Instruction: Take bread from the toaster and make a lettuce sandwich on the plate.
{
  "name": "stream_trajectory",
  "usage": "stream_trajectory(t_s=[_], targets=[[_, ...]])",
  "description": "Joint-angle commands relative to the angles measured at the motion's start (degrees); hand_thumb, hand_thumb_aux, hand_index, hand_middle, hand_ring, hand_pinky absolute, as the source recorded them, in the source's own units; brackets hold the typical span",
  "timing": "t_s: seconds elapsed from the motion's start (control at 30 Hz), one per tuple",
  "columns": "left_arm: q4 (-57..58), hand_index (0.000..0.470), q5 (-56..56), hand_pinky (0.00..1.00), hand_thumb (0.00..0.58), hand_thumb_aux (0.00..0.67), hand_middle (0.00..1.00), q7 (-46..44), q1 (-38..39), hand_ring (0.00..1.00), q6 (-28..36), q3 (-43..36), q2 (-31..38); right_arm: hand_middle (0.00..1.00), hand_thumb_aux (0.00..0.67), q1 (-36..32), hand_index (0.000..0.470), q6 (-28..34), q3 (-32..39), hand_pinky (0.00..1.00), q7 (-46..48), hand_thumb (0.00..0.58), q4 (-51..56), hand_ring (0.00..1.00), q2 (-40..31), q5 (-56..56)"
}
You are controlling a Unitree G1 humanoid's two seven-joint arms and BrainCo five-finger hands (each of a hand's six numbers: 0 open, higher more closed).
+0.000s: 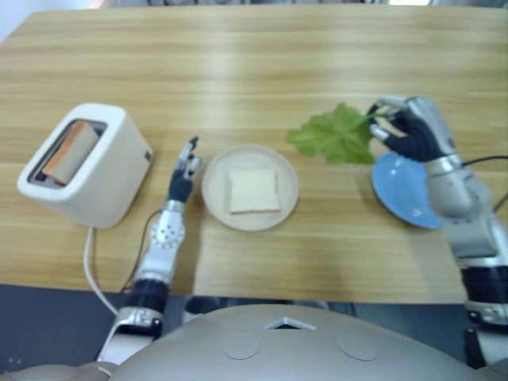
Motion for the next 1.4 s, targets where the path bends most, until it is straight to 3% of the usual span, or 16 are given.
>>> stream_trajectory(t_s=[0.03, 0.4, 0.77, 1.2, 1.23, 1.27, 1.3, 1.33, 1.37, 1.4], targets=[[2.5, 0.0, -1.3, 0.0, 0.0, 0.0, 0.0, -0.5, -0.6, 0.0, -0.3, 1.0, 0.0, 1.0, 0.67, -2.3, 0.46, -0.7, 5.6, 1.0, 2.5, 0.58, 4.0, 1.0, 4.5, -0.5], [4.2, 0.0, -2.0, 0.0, 0.0, 0.0, 0.0, -1.0, -0.8, 0.0, -1.2, 1.7, 0.1, 1.0, 0.67, -5.3, 0.46, -3.7, 13.6, 1.0, 3.6, 0.58, 21.9, 1.0, 16.2, 0.3], [4.8, 0.0, -0.9, 0.0, 0.0, 0.0, 0.0, -0.3, -0.5, 0.0, -1.5, 1.0, -0.6, 1.0, 0.67, -8.4, 0.46, -8.4, 17.4, 1.0, 1.0, 0.58, 39.9, 1.0, 18.9, -2.4], [4.6, 0.0, -0.4, 0.0, 0.0, 0.0, 0.0, -0.3, 0.1, 0.0, -1.4, 0.3, -0.9, 1.0, 0.67, -9.5, 0.46, -9.0, 21.0, 1.0, -4.0, 0.58, 40.2, 1.0, 16.5, -9.9], [4.7, 0.0, -0.4, 0.0, 0.0, 0.0, 0.0, -0.3, 0.1, 0.0, -1.4, 0.3, -0.9, 0.84, 0.67, -9.3, 0.46, -8.8, 21.7, 0.84, -4.2, 0.58, 39.5, 0.84, 16.1, -11.1], [4.8, 0.0, -0.3, 0.0, 0.0, 0.0, 0.0, -0.2, 0.1, 0.0, -1.4, 0.2, -1.0, 0.0, 0.515, -9.1, 0.354, -8.7, 22.2, 0.0, -4.7, 0.549, 38.7, 0.0, 15.8, -12.3], [4.8, 0.0, -0.3, 0.0, 0.0, 0.0, 0.0, -0.2, 0.0, 0.0, -1.4, 0.2, -1.1, 0.0, 0.515, -8.8, 0.354, -8.6, 22.5, 0.0, -5.2, 0.549, 37.5, 0.0, 15.2, -13.3], [4.9, 0.0, -0.2, 0.0, 0.0, 0.0, 0.0, -0.2, 0.0, 0.0, -1.4, 0.1, -1.1, 0.0, 0.097, -8.4, 0.067, -8.6, 22.7, 0.0, -5.4, 0.156, 36.2, 0.0, 14.6, -14.0], [4.9, 0.0, -0.2, 0.0, 0.0, 0.0, 0.0, -0.2, -0.1, 0.0, -1.5, 0.1, -1.1, 0.0, 0.0, -7.8, 0.0, -8.2, 22.6, 0.0, -5.3, 0.0, 33.9, 0.0, 13.8, -14.5], [5.0, 0.0, -0.2, 0.0, 0.0, 0.0, 0.0, -0.2, -0.1, 0.0, -1.5, 0.0, -1.1, 0.0, 0.0, -7.2, 0.0, -7.9, 22.3, 0.0, -5.1, 0.0, 31.7, 0.0, 13.0, -14.8]])
